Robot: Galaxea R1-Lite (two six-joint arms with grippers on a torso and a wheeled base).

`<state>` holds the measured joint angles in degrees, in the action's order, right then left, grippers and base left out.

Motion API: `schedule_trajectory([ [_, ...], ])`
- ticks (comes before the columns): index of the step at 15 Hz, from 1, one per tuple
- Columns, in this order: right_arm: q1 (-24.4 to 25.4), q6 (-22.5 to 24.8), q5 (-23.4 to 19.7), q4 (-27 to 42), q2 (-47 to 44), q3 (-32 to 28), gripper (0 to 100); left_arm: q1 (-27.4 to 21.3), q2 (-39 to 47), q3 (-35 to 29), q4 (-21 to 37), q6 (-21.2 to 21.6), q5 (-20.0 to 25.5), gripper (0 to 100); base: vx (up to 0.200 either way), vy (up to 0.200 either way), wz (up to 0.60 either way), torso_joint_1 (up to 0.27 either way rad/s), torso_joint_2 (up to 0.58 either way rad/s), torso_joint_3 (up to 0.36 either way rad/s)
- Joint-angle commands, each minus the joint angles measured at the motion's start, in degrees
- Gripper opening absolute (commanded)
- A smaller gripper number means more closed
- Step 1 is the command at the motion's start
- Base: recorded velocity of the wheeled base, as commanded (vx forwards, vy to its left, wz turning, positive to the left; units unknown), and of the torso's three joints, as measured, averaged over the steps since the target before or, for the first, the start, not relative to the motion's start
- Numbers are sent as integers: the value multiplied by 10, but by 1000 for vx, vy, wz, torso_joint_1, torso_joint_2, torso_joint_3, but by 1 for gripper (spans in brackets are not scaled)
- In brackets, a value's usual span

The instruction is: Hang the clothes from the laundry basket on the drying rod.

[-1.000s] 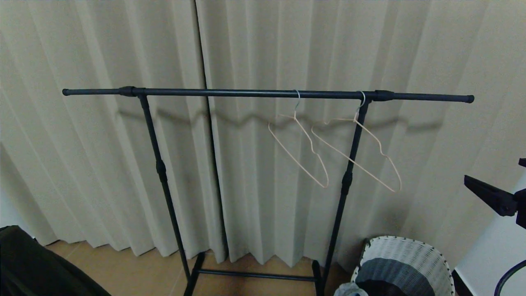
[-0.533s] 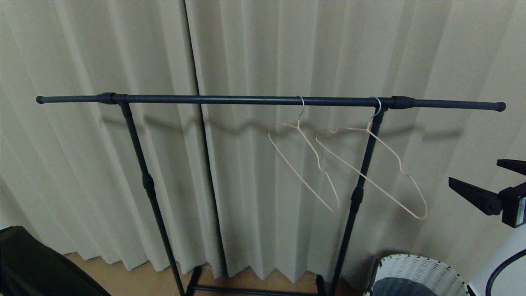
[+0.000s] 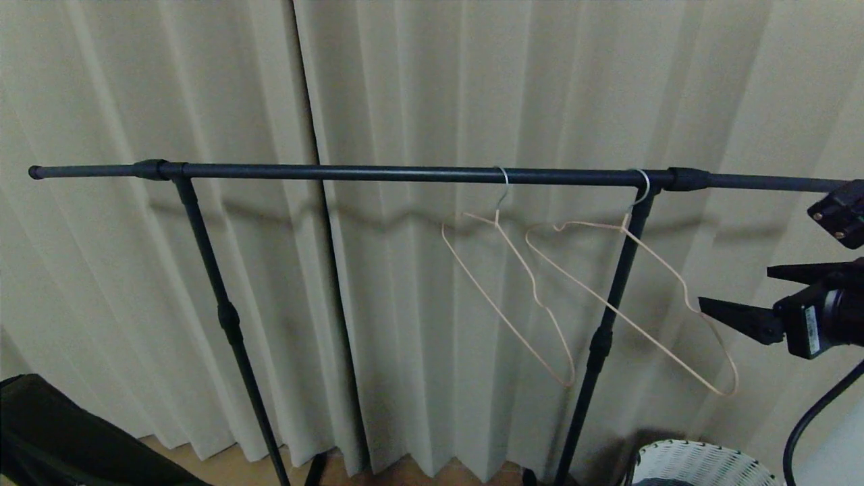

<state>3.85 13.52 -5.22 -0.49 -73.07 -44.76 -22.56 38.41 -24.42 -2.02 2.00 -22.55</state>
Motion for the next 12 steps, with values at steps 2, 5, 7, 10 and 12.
schedule_trajectory([
  [2,4,-1,3,11,-95,-48,100,-1,0,16,-12,0,0,0,0,0,0,0,0,0],
  [5,3,-5,3,11,-149,-69,100,-1,0,35,-51,4,0,0,0,0,0,0,0,0],
  [7,4,-32,3,10,-182,-86,100,-1,0,37,-55,17,0,0,0,0,0,0,0,0],
  [10,8,-46,4,10,-202,-99,100,-1,0,37,-57,19,0,0,0,0,0,0,0,0],
  [12,8,-46,7,10,-205,-96,100,-2,0,38,-57,19,0,0,0,0,0,0,0,0],
])
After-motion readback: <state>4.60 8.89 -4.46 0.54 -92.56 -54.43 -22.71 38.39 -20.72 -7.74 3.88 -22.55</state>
